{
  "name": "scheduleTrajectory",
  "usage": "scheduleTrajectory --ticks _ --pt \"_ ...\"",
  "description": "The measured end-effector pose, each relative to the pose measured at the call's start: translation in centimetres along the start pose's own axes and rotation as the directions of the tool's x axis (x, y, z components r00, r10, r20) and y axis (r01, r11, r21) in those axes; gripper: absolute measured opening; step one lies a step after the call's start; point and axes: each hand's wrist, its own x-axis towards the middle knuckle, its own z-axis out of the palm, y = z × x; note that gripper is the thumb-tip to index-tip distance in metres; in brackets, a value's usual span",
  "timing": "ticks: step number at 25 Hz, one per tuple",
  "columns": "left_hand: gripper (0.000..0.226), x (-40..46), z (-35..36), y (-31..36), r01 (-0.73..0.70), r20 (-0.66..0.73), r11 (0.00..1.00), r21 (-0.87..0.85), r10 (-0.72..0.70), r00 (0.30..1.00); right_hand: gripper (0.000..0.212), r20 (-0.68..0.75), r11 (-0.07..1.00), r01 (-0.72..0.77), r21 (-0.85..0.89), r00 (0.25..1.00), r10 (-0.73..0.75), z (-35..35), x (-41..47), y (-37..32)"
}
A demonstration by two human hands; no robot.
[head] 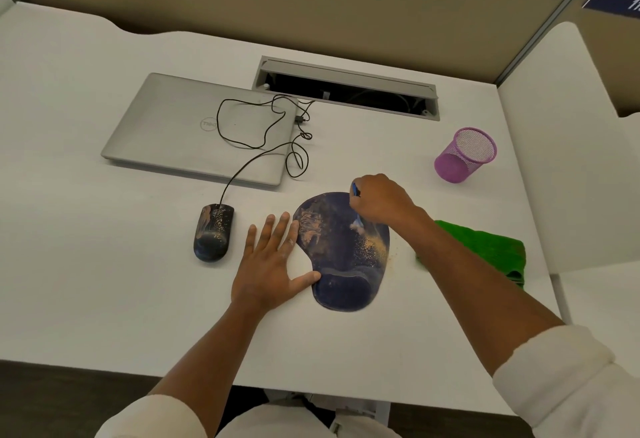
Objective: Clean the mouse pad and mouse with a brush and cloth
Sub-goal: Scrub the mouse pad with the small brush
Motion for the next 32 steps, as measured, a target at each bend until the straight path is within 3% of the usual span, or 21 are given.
scheduleTrajectory --ticks 4,11,16,20,22,27,32 --pt "0.109 0.0 -0.1 0.1 0.005 0.026 1.0 0.009 -0.005 1.0 0.017 -0.141 0.972 0.098 0.215 0.988 -0.069 -0.5 0.6 -1.4" --pt "0.111 0.1 0.0 0.0 0.004 0.01 1.0 0.0 -0.004 1.0 0.014 0.018 1.0 -0.005 0.015 1.0 0.005 -0.1 -1.0 0.8" --pt "0.111 0.0 -0.1 0.1 0.004 0.018 1.0 0.01 -0.004 1.0 0.021 -0.163 0.977 0.057 0.208 0.986 -0.023 -0.2 -0.9 -0.1" --pt "0.111 -0.1 -0.1 0.1 -0.002 0.007 1.0 0.0 0.002 1.0 0.013 0.017 0.998 -0.059 -0.005 0.998 0.06 0.8 -2.4 1.7" --pt "0.111 -0.1 -0.1 0.1 -0.004 -0.008 1.0 -0.002 0.004 1.0 0.013 0.048 0.998 -0.063 -0.029 0.997 0.064 0.1 -2.8 2.6" --pt "0.111 -0.2 -0.2 0.1 -0.006 0.004 1.0 0.002 0.006 1.0 0.02 -0.227 0.979 -0.002 0.201 0.973 0.049 -0.4 -2.0 2.2" --pt "0.111 -0.1 -0.1 0.1 -0.004 0.003 1.0 0.005 0.004 1.0 0.01 -0.009 0.996 -0.091 0.024 0.996 0.092 0.8 -3.8 3.4"
